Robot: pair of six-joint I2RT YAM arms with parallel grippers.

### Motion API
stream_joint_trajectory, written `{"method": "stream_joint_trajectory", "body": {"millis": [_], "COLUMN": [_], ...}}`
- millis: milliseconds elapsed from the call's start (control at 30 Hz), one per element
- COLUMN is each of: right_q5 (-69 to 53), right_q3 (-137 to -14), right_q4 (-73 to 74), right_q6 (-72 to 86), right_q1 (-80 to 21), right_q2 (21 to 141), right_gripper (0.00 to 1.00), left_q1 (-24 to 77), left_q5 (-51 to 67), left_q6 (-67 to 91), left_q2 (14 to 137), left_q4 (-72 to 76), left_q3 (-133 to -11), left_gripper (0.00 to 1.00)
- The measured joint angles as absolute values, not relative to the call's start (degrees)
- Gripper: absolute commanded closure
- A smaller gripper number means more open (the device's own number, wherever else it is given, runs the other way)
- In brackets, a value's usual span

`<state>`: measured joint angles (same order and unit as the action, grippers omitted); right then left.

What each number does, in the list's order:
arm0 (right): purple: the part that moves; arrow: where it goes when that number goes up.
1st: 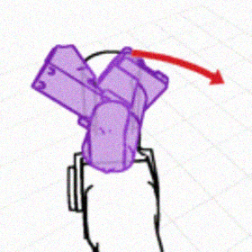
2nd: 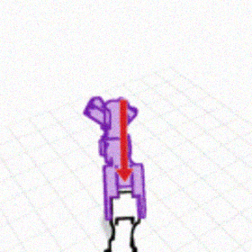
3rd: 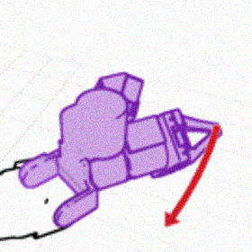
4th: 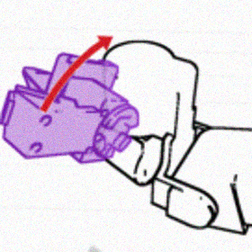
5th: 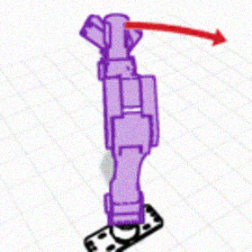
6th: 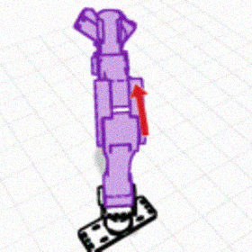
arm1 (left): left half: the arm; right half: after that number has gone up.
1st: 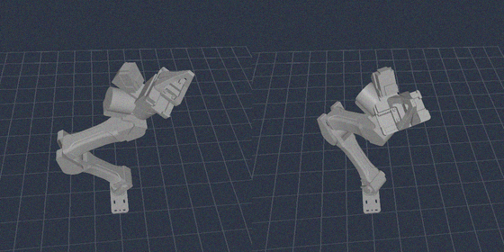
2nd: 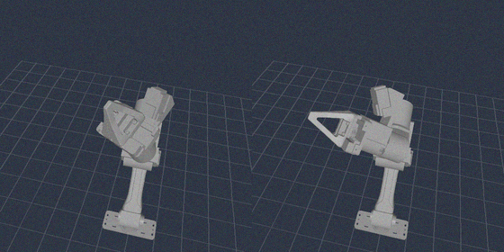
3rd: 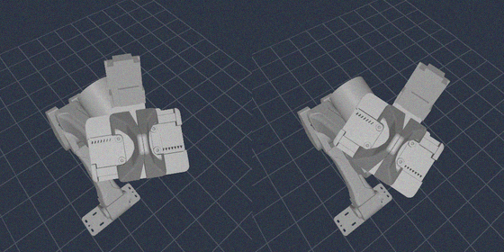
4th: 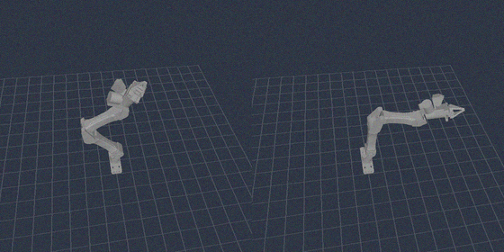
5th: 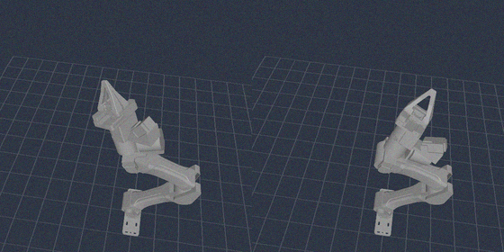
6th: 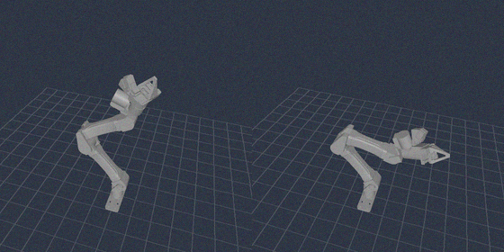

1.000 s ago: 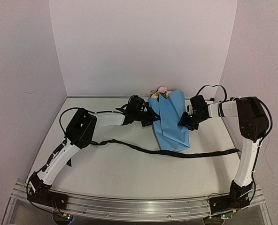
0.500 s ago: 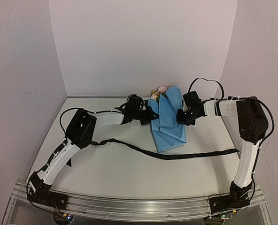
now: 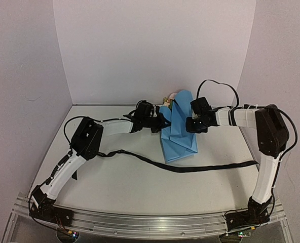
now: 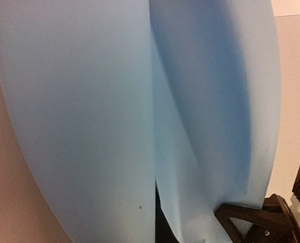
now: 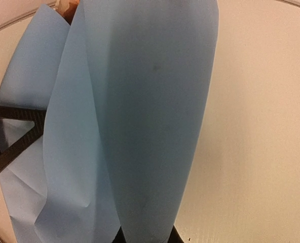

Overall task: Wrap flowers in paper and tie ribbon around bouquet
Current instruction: Pick up the folded bouquet from the corner of the board, then place the folded bouquet on the ribbon.

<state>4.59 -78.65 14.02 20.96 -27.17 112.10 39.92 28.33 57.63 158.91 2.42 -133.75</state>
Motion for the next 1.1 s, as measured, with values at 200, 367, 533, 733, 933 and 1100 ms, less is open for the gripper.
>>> {"method": "stream_joint_trajectory", "body": {"millis": [200, 367, 533, 733, 933, 1100], "right_q5": [6.3, 7.1, 7.9, 8.3, 8.5, 8.8], "right_q3": [-78.7, -78.7, -78.7, -78.7, -78.7, -78.6], "right_q4": [14.2, 14.2, 14.2, 14.3, 14.9, 15.6], "right_q6": [21.0, 21.0, 21.4, 22.5, 24.5, 27.1], "right_q1": [-29.3, -31.5, -33.1, -35.0, -37.6, -40.5], "right_q2": [109.4, 108.2, 108.2, 108.2, 108.1, 107.3], "right_gripper": [0.92, 0.92, 0.92, 0.92, 0.92, 0.92], "left_q1": [39.9, 39.9, 39.9, 39.8, 39.7, 39.6], "left_q5": [27.9, 27.2, 26.7, 25.9, 24.8, 23.8], "left_q6": [56.3, 54.9, 53.8, 53.3, 52.1, 51.4], "left_q2": [157.3, 153.7, 149.5, 144.3, 139.2, 133.0], "left_q4": [2.3, 1.5, 0.9, -0.3, -1.7, -2.1], "left_q3": [-130.2, -125.3, -120.6, -114.8, -107.9, -99.2], "left_gripper": [0.95, 0.96, 0.96, 0.97, 0.97, 0.97]}}
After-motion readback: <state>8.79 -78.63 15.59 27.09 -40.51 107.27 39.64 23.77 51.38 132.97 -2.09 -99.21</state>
